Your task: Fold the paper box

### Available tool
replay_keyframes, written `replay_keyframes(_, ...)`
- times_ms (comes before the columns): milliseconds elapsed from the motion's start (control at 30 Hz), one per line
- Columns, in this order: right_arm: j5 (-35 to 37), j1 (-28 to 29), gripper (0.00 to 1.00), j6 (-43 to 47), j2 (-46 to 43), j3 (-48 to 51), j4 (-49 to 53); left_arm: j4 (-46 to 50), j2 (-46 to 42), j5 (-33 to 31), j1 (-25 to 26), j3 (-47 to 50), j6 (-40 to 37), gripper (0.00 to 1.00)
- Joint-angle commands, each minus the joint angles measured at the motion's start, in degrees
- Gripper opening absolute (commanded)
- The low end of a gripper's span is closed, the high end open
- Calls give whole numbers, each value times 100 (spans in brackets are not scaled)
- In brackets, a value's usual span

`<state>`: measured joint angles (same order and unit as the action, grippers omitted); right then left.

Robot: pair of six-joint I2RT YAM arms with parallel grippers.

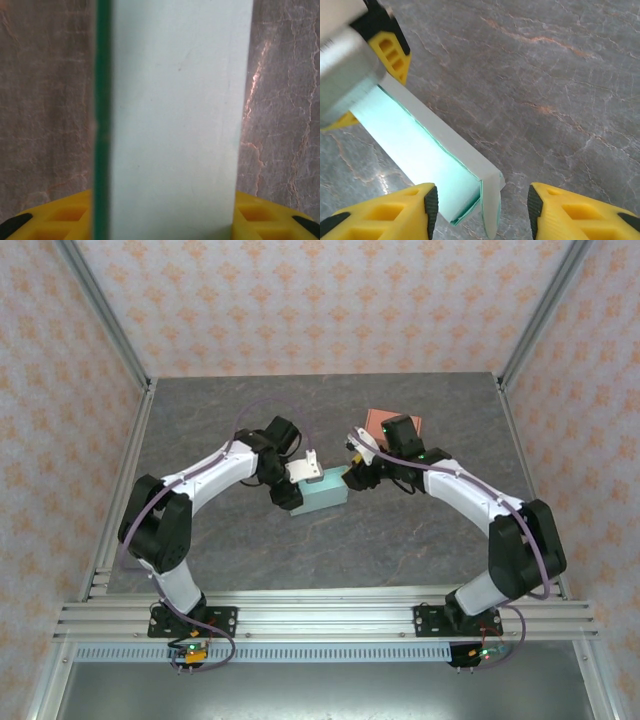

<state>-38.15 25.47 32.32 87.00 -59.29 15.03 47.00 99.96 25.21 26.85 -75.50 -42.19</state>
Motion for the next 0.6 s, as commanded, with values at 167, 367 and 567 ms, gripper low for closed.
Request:
replay_keyframes(167, 741, 62, 27, -60, 204, -372, -93, 124, 87, -57, -23, -219, -193, 48)
replay_keyframes(367, 1422, 392, 11, -852, 185, -551, 149, -218, 72, -240, -24, -291, 177, 49)
replay_keyframes(567, 2198, 748, 1, -2042, 410, -1128, 934, -314, 157, -355, -13, -482, 540, 49)
